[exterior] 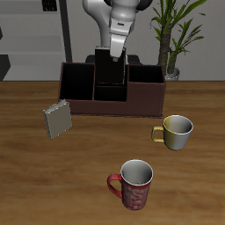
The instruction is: Place the black book into the back desk caddy's front compartment
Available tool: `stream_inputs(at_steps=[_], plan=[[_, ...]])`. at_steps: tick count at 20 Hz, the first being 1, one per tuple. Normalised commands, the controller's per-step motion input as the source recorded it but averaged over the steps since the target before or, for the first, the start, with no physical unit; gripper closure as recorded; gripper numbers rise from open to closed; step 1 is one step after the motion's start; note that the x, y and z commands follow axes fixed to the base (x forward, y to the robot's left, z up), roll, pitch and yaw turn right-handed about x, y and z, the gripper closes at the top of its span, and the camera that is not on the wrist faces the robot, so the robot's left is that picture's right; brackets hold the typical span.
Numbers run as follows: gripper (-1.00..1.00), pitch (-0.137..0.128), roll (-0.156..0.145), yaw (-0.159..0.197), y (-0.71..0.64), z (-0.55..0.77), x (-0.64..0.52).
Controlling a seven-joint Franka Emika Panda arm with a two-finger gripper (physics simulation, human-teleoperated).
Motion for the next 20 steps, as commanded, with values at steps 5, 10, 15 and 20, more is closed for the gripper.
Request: stream_inputs(at_steps=[5,10,15,20], plan=[[1.0,0.005,0.0,-0.01,-0.01,-0.03,0.01],[1.0,0.024,0.002,0.0,-0.02,-0.15,0.01],[1.0,0.015,-0.002,-0.018,-0.03,-0.13,0.01],[1.0,0.031,0.003,0.005,-0.02,-0.19,0.0]])
